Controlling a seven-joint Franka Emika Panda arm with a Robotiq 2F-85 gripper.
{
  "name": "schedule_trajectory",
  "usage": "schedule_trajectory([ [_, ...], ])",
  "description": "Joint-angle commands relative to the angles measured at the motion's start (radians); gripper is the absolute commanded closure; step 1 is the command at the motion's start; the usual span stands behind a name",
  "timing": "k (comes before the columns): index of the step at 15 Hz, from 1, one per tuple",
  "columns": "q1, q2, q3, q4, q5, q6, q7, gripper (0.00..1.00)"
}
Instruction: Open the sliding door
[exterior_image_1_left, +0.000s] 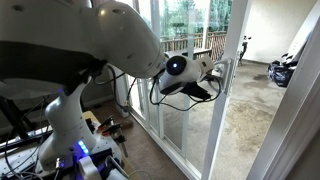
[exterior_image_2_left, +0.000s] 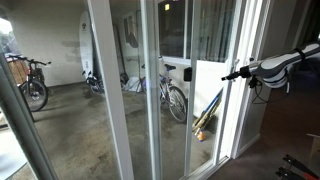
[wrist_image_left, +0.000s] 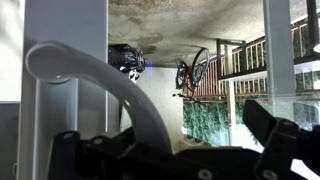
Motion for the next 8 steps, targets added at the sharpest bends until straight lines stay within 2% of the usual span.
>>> schedule_trajectory([
  [1,0.042,0.013,0.025,-0.035,-0.059,-0.002,-0.034,0.0],
  [5,-0.01,-0.014,0.034,-0.087,-0.144,-0.003,-0.076,0.0],
  [8,-0.025,-0.033,0.036,-0.104,-0.179,-0.004,-0.086,0.0],
])
